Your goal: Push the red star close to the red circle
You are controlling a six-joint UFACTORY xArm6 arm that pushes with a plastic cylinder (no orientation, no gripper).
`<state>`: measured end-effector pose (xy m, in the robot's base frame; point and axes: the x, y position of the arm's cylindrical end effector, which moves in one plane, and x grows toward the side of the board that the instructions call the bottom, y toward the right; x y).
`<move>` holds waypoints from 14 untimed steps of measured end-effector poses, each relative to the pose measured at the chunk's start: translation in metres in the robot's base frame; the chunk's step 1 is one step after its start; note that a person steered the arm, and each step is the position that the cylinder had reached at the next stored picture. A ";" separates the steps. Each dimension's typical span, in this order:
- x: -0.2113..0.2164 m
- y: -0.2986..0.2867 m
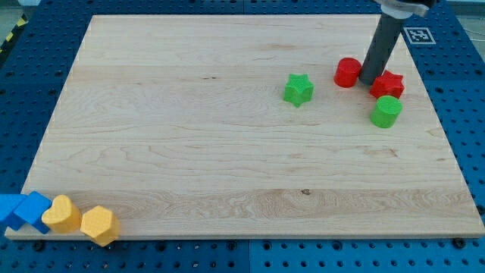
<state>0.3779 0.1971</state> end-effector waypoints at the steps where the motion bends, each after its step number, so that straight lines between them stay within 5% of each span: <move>1: 0.020 -0.019; 7: -0.021 -0.078; 12: -0.077 -0.045; 14: -0.070 0.029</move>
<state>0.3084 0.2260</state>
